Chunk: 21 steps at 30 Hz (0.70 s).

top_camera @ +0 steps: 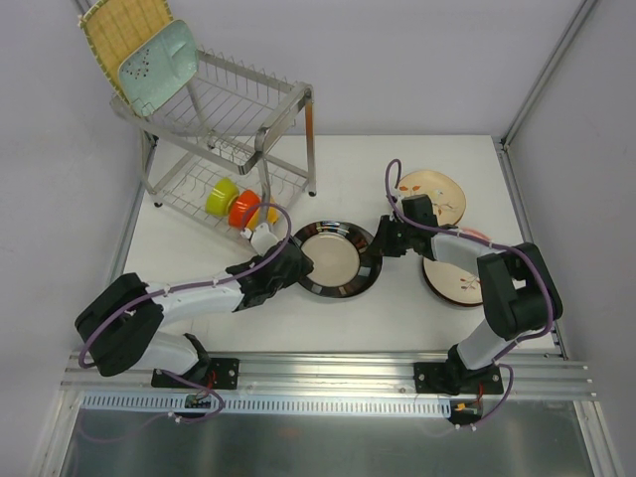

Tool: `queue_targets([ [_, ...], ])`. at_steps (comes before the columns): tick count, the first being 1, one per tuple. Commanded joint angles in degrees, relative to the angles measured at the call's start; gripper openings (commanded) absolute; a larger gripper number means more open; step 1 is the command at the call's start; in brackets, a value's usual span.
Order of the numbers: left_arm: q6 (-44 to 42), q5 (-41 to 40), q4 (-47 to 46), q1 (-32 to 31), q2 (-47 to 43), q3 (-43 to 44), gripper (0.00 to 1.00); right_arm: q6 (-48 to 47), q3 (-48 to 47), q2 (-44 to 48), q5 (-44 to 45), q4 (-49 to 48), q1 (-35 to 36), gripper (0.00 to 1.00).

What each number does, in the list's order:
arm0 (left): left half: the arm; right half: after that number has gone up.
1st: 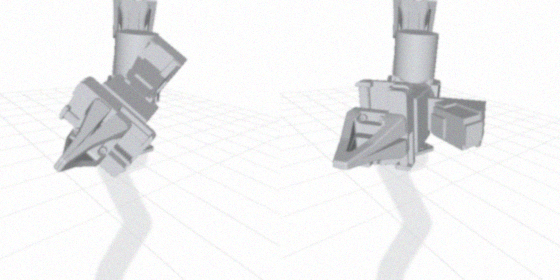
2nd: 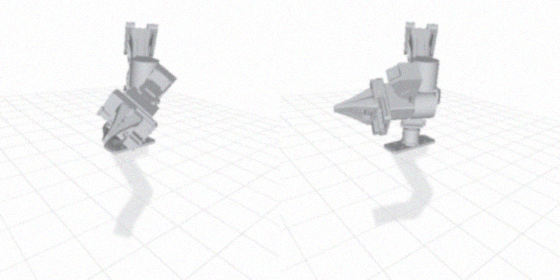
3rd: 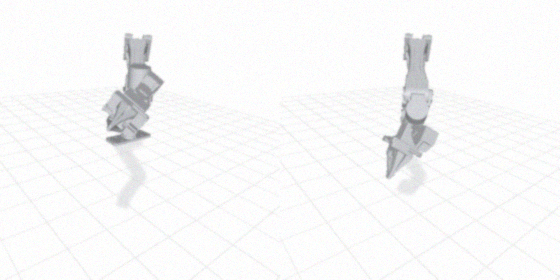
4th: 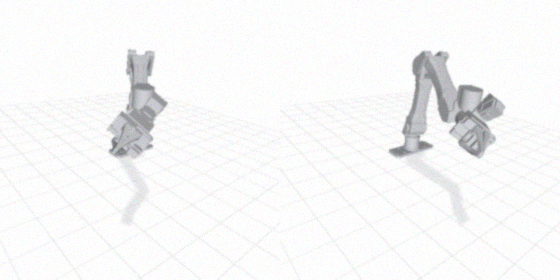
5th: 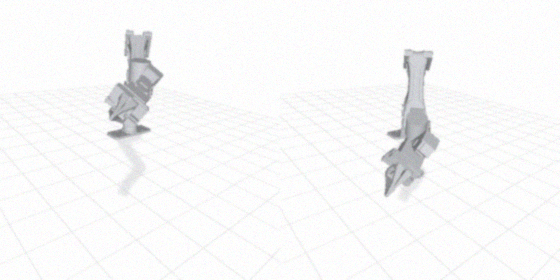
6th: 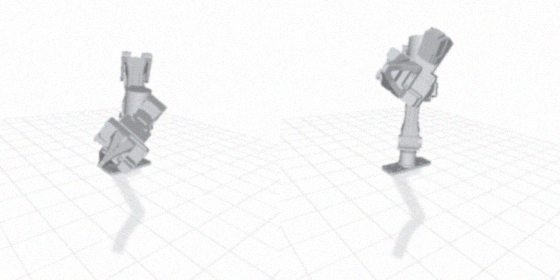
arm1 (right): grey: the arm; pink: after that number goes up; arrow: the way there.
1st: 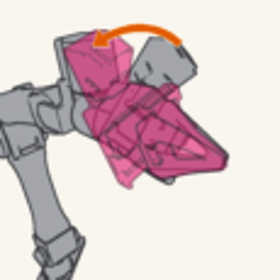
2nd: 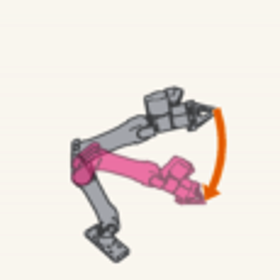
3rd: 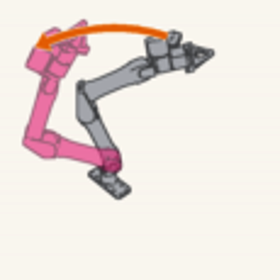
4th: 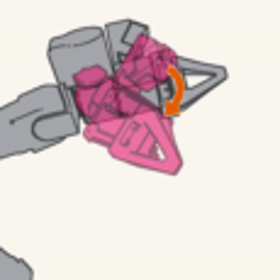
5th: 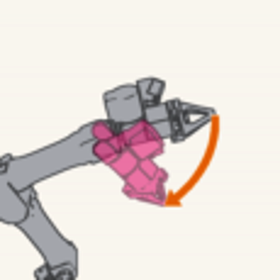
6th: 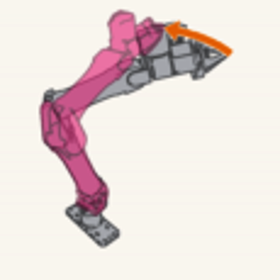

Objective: Load the plates into the dish rack
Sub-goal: Grab a plate with the left arm

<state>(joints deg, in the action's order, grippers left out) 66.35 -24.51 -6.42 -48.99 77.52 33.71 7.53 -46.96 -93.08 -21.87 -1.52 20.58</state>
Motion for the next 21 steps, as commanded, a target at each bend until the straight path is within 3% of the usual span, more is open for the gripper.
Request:
queue_targets([
  [1, 0.10, 2.10, -3.25, 1.18, 1.85, 1.71, 0.62, -1.11, 1.78, -2.72, 0.77, 6.35, 0.52, 0.06],
  [12, 1.24, 4.56, -4.31, 1.53, 2.12, 0.65, 0.35, -1.20, 1.70, -2.81, 1.30, 7.05, 0.51, 0.07],
  [16, 2.21, 5.35, -4.31, 1.53, 1.15, -0.23, 0.18, -1.20, 1.61, -2.64, 1.56, 7.49, 0.43, 0.11],
  [21, 2.73, 5.62, -4.22, 1.53, -1.22, -1.54, 0.08, -1.38, 1.61, -1.93, 2.18, 8.55, 0.43, 0.18],
])
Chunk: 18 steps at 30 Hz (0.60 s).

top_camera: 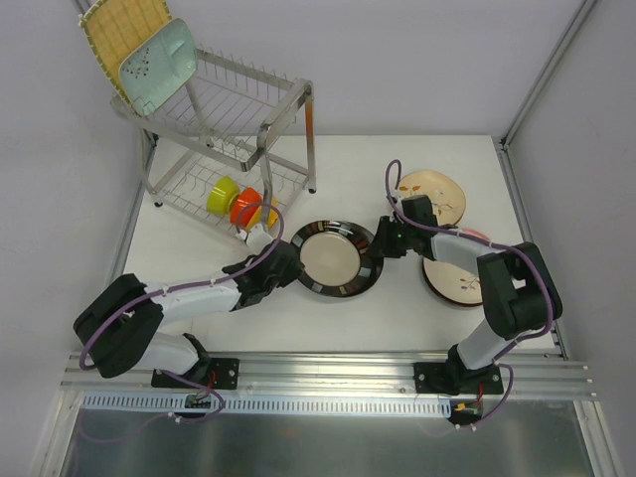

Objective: Load the plates into the dish rack
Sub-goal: Grab a plate with the left arm

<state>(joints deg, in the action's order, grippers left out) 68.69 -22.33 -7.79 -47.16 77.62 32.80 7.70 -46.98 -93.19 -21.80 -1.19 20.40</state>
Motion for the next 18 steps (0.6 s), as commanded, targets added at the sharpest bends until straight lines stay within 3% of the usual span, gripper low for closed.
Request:
queue_targets([
  [1, 0.48, 3.43, -2.93, -0.48, -1.77, -0.89, 0.07, -1.64, 1.63, -1.65, 2.20, 8.40, 0.52, 0.22],
  [4, 0.66, 3.26, -2.93, -0.39, -4.14, -2.03, 0.00, -1.64, 1.72, -1.03, 2.90, 8.84, 0.60, 0.29],
  [18, 0.23, 1.85, -2.93, -0.48, -18.20, -6.95, 0.00, -0.41, 4.62, 5.11, -2.45, 4.36, -0.19, 0.66],
])
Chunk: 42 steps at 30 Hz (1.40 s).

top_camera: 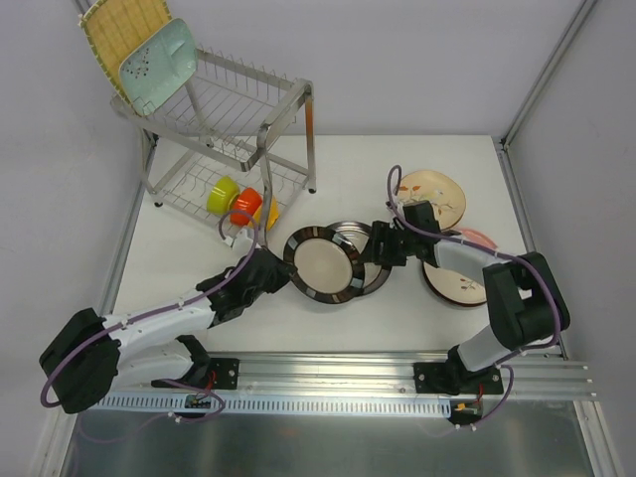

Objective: Load the plates into the dish rack
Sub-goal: Grab a plate with the left arm, then insert the plate into the dish rack

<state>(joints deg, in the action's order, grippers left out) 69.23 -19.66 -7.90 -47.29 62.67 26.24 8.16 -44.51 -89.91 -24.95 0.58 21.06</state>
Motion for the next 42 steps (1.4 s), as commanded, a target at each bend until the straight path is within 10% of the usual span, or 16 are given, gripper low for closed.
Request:
queue_targets([
  [1, -0.50, -0.82, -2.82, -0.35, -3.96, -0.49, 0.00, -0.87, 2.32, 2.97, -0.09, 1.89, -0.84, 0.67],
  [25, -18.07, 4.80, -4.22, -0.26, -25.93, 3.12, 0.00, 1.86, 4.08, 29.51, 0.69, 3.29, -1.46, 0.94],
  [42, -40.56, 21.33, -10.47, -0.26, -22.43, 15.93, 0.00, -0.68, 0.48, 45.25, 5.78, 14.36, -1.99, 0.94],
])
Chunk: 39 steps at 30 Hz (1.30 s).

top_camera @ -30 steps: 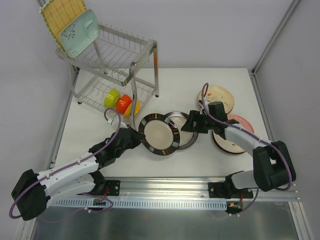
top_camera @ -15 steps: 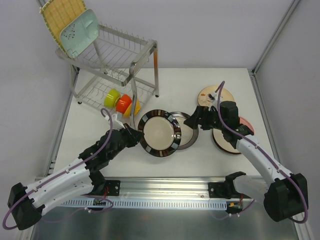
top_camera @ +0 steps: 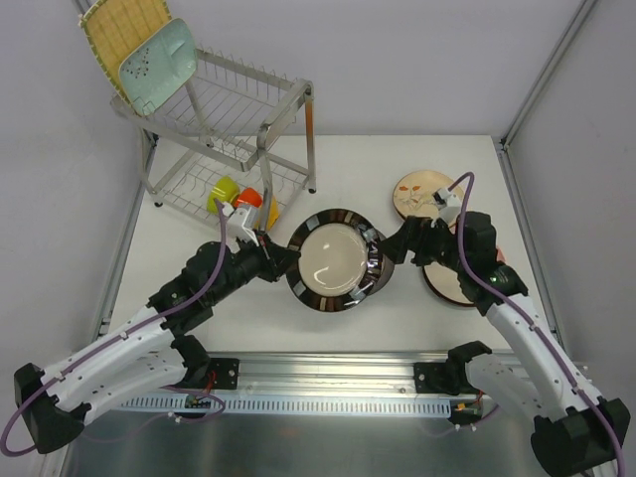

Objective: Load the plates into the dish rack
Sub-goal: Insert the plate into the dish rack

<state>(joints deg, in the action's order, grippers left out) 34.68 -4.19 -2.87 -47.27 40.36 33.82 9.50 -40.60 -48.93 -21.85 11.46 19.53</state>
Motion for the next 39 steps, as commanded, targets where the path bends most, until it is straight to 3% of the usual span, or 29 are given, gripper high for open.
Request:
queue_targets([
  [1, -7.24, 6.55, -15.49, -0.28, 0.33, 9.41, 0.00, -2.20, -3.61, 5.41, 3.47, 4.26, -0.46, 0.94],
  [16, -32.82, 11.83, -10.66, -0.20, 13.25, 36.82, 0.00, -8.00, -3.43, 28.61, 18.06, 7.61, -0.37, 0.94],
  [29, -54.52, 10.08, -7.76, 0.33, 27.13, 61.16, 0.00, -10.82, -6.69, 30.91, 21.06, 13.85, -0.46, 0.96],
  [39, -64.73, 9.02, -6.09, 1.82, 34.43, 76.73, 0.00, -9.67, -7.48, 28.01, 18.68, 14.99, -0.37, 0.96],
])
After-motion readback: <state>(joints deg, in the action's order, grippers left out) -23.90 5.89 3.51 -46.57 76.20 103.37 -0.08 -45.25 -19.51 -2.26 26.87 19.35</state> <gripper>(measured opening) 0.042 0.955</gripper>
